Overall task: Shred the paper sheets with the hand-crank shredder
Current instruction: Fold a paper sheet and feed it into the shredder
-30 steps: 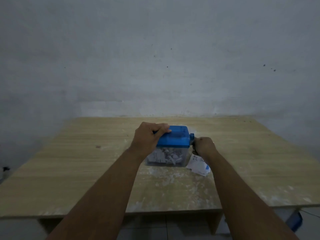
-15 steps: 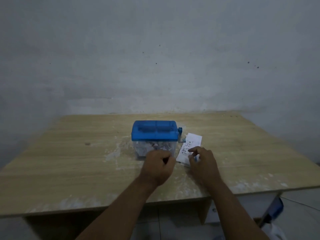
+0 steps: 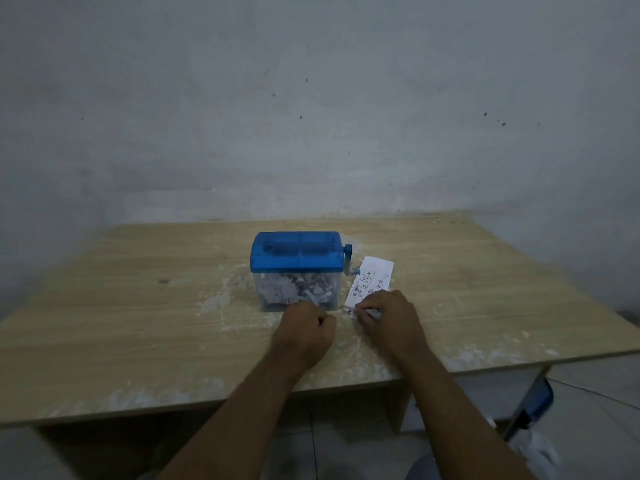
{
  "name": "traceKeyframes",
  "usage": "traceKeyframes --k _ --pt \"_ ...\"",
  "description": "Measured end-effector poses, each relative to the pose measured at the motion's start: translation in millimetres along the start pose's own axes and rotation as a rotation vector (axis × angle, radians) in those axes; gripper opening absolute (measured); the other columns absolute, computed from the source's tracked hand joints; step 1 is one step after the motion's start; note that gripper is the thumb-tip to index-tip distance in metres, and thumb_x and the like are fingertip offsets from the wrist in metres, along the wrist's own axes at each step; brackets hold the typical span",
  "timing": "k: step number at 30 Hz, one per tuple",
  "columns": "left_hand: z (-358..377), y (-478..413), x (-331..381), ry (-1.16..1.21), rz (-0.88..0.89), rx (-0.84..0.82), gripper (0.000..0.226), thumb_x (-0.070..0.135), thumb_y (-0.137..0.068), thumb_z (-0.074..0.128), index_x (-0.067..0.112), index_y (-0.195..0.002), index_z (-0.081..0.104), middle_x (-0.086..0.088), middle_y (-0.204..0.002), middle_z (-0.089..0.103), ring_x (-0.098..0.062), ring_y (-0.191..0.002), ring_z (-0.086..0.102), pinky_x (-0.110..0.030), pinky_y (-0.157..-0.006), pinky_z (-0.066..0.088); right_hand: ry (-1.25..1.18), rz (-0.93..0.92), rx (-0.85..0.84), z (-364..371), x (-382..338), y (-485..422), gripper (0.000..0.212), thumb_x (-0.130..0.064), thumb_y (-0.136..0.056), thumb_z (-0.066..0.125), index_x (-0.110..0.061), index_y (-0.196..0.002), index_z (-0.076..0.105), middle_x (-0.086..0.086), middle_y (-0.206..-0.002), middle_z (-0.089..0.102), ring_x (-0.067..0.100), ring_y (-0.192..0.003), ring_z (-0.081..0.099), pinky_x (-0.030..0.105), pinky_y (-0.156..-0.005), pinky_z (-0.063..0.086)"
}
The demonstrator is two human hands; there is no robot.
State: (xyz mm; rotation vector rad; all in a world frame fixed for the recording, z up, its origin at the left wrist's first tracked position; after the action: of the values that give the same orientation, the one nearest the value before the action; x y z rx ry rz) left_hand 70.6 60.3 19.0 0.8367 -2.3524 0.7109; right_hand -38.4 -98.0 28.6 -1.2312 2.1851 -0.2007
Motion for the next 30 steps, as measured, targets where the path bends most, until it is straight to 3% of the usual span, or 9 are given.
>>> traceKeyframes --k 4,7,10,15,20,25,30 --pt "-1 -1 2 -0.005 0.02 0.005 0.046 0.028 -0.099 0.059 0.02 -0.054 0.051 0.001 -0.055 0.051 -0.008 -0.053 0.044 -0.028 -0.058 0.036 0.031 -0.036 0.02 0 -4 0 0.02 -0.034 -0.095 0.063 -0.027 -0.088 0.081 -0.008 -0.098 0.077 0.015 -0.088 0.056 0.039 -0.075 0.051" --pt "-3 -3 1 0.053 0.006 0.032 0.05 0.031 -0.105 0.057 0.02 -0.056 0.053 0.003 -0.054 0.053 -0.006 -0.051 0.048 -0.027 -0.058 0.04 0.018 -0.03 0.065 -7 -3 2 0.018 -0.03 -0.095 0.067 -0.024 -0.087 0.082 -0.006 -0.095 0.078 0.016 -0.087 0.055 0.038 -0.072 0.049" --pt "-5 -1 5 0.104 0.006 0.03 0.06 0.045 -0.11 0.049 0.017 -0.058 0.061 0.001 -0.052 0.061 -0.006 -0.048 0.059 -0.03 -0.064 0.055 -0.019 -0.039 0.107 -13 0 3 0.013 -0.035 -0.094 0.073 -0.027 -0.09 0.083 -0.012 -0.096 0.078 0.01 -0.088 0.053 0.034 -0.072 0.043" --pt "-8 2 11 0.13 0.023 0.014 0.071 0.057 -0.109 0.042 0.017 -0.055 0.063 0.003 -0.052 0.063 -0.004 -0.048 0.06 -0.026 -0.069 0.054 -0.064 -0.016 0.112 -15 3 4 0.016 -0.047 -0.091 0.076 -0.033 -0.087 0.081 -0.023 -0.094 0.073 0.002 -0.09 0.048 0.028 -0.071 0.039" --pt "-6 1 3 0.275 -0.057 -0.005 0.062 0.055 -0.11 0.041 0.025 -0.069 0.076 0.007 -0.062 0.07 -0.005 -0.057 0.066 -0.017 -0.061 0.051 -0.141 -0.142 0.15 -16 -11 6 0.016 -0.043 -0.093 0.073 -0.029 -0.089 0.08 -0.019 -0.094 0.069 0.001 -0.091 0.047 0.013 -0.073 0.034" --pt "-5 -3 -2 0.302 -0.11 0.002 0.061 0.055 -0.11 0.042 0.025 -0.074 0.08 0.009 -0.065 0.072 -0.003 -0.061 0.066 -0.025 -0.071 0.051 -0.136 -0.235 0.069 -11 -18 5 0.009 -0.041 -0.087 0.079 -0.035 -0.09 0.084 -0.023 -0.09 0.069 0.005 -0.091 0.053 0.021 -0.074 0.041" --pt "-3 -5 -3 0.33 -0.119 -0.025 0.049 0.051 -0.109 0.05 0.028 -0.079 0.082 0.012 -0.067 0.074 -0.002 -0.064 0.069 -0.016 -0.067 0.049 -0.198 -0.154 0.091 -13 -9 3 0.008 -0.041 -0.079 0.088 -0.036 -0.084 0.083 -0.026 -0.086 0.067 0.002 -0.092 0.054 0.018 -0.073 0.04"
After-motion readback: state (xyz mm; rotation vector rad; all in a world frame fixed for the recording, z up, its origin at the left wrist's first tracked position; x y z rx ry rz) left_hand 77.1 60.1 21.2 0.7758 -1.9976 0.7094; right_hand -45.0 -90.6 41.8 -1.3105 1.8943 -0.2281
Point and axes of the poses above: each hand's wrist, its own y-axis away from the middle knuckle, its own z-axis out of the palm, x = y × z, the point moved 9 cm from there along -y, towards the middle knuckle
